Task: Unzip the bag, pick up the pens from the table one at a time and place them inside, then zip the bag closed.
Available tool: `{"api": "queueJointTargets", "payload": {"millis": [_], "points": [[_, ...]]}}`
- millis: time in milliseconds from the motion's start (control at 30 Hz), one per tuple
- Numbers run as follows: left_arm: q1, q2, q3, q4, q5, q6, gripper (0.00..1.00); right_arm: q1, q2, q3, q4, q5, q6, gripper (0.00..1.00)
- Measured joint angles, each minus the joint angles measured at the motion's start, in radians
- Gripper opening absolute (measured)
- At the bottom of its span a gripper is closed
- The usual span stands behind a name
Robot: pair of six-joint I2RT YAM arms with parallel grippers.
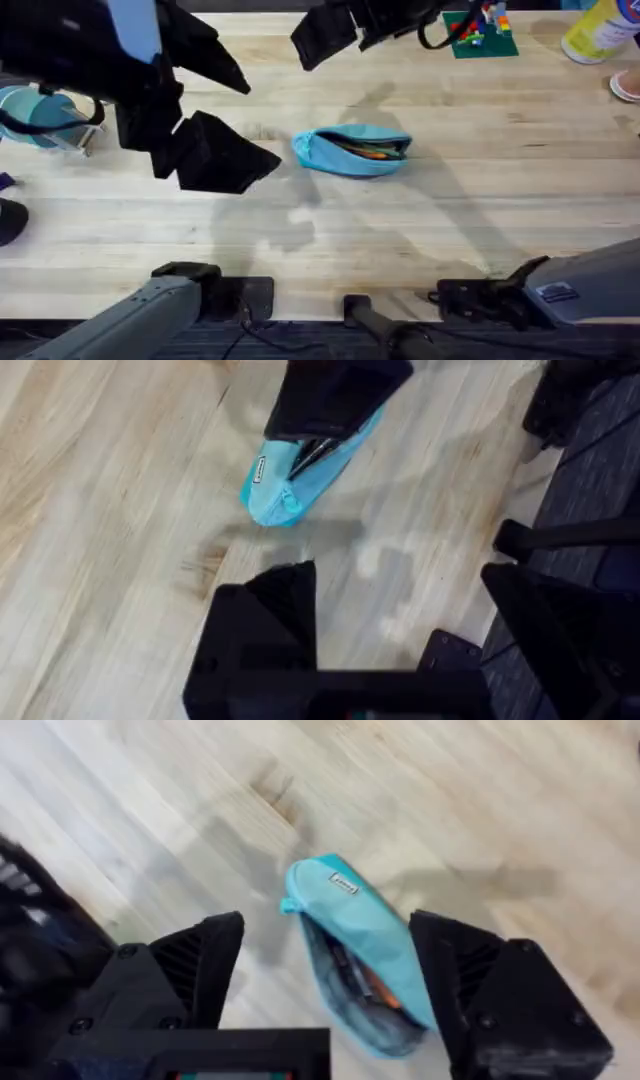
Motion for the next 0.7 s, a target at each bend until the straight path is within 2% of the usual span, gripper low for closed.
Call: {"api": "queueJointTargets", "payload": {"millis": [267, 700], "points": [[0.000, 0.000, 0.000, 0.000, 0.000, 0.000, 0.993, 0.004, 0.000, 0.000, -0.035, -0.026, 0.202, 0.998], [0.000, 0.000, 0.000, 0.000, 0.000, 0.000, 0.993, 0.006, 0.000, 0.000, -0.076, -0.051, 0.253, 0.997]]}}
